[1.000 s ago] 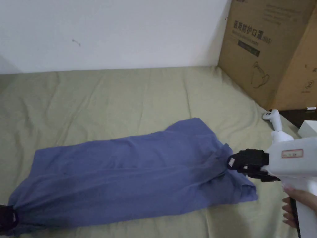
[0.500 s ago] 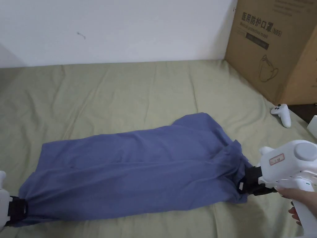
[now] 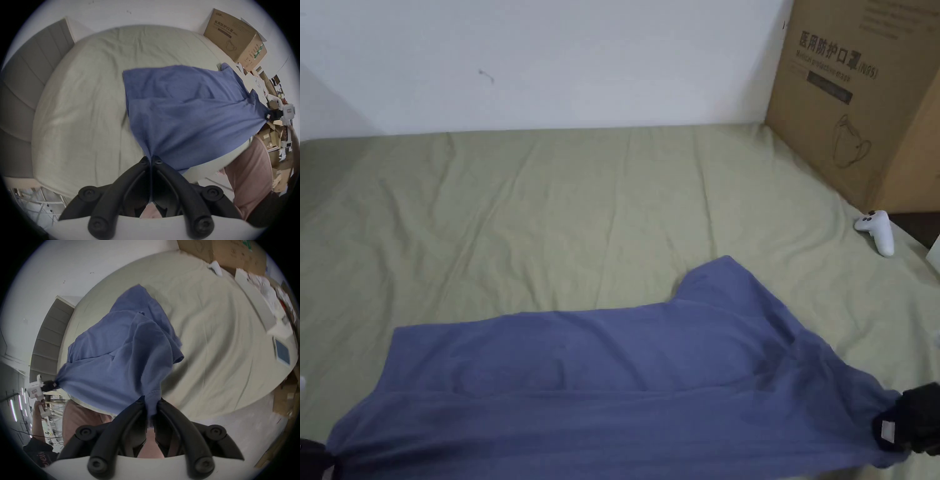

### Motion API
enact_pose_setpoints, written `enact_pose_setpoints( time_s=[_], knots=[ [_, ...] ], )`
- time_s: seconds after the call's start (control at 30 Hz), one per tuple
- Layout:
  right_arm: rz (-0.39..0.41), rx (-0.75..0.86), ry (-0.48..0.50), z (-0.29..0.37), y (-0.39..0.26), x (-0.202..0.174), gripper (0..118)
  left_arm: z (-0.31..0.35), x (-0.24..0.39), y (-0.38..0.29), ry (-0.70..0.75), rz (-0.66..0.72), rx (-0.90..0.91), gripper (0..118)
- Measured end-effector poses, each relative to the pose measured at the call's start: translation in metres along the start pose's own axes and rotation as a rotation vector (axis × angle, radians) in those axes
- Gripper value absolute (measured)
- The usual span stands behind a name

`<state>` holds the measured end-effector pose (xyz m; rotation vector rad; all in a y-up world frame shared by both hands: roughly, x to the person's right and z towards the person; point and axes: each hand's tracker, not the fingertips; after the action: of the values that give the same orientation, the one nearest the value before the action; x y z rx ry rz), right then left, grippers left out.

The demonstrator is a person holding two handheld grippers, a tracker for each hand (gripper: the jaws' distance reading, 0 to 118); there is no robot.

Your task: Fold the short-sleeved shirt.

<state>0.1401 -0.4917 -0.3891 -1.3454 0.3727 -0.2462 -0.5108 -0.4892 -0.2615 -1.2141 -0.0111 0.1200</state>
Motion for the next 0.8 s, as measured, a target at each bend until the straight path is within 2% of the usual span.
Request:
enact_pose_setpoints(
  time_s=[0.07, 0.13, 0.17, 0.2, 0.23, 0.27, 0.3, 0.43, 0.53, 0.57, 0.63, 0.67, 0.7, 0.73, 0.77, 0.8],
  knots=[
    [-0.005, 0.021, 0.0, -0.014, -0.012, 0.005, 7, -0.014, -0.009, -0.013, -0.057, 0.049, -0.048, 0],
    [0.027, 0.037, -0.065, -0.031, -0.014, 0.004, 8, -0.029, -0.02, -0.022, -0.097, 0.095, -0.04, 3],
    [0.024, 0.026, -0.101, -0.04, -0.014, 0.004, 12, -0.037, -0.025, -0.025, -0.109, 0.128, -0.042, 15],
    [0.019, 0.008, -0.104, -0.048, -0.014, 0.004, 38, -0.042, -0.031, -0.027, -0.129, 0.168, -0.04, 52],
    [0.014, -0.015, -0.114, -0.052, -0.014, 0.004, 72, -0.044, -0.037, -0.029, -0.13, 0.21, -0.066, 85],
    [-0.001, -0.034, -0.117, -0.054, -0.013, 0.004, 95, -0.046, -0.041, -0.032, -0.113, 0.239, -0.089, 100],
    [-0.029, -0.05, -0.101, -0.053, -0.014, 0.006, 101, -0.045, -0.045, -0.037, -0.099, 0.266, -0.093, 98],
    [-0.088, 0.025, -0.089, -0.028, -0.009, -0.006, 101, -0.02, -0.057, -0.04, -0.135, 0.317, -0.007, 99],
    [-0.029, 0.183, -0.074, -0.001, -0.008, -0.028, 101, 0.011, -0.052, -0.037, -0.125, 0.308, 0.114, 97],
    [0.006, 0.268, -0.058, 0.01, -0.009, -0.04, 101, 0.027, -0.041, -0.034, -0.111, 0.29, 0.207, 93],
    [0.063, 0.414, 0.006, 0.026, -0.015, -0.062, 100, 0.051, -0.023, -0.034, -0.085, 0.237, 0.374, 91],
    [0.091, 0.508, 0.07, 0.034, -0.021, -0.073, 99, 0.062, -0.011, -0.037, -0.038, 0.203, 0.467, 88],
    [0.116, 0.608, 0.139, 0.04, -0.029, -0.081, 91, 0.074, 0.006, -0.038, 0.025, 0.164, 0.552, 62],
    [0.121, 0.704, 0.2, 0.044, -0.034, -0.089, 76, 0.079, 0.017, -0.042, 0.057, 0.122, 0.64, 28],
    [0.16, 0.746, 0.232, 0.044, -0.037, -0.099, 49, 0.082, 0.027, -0.044, 0.06, 0.067, 0.71, 0],
    [0.186, 0.817, 0.24, 0.045, -0.04, -0.108, 3, 0.085, 0.032, -0.048, 0.027, 0.052, 0.77, 1]
  ],
)
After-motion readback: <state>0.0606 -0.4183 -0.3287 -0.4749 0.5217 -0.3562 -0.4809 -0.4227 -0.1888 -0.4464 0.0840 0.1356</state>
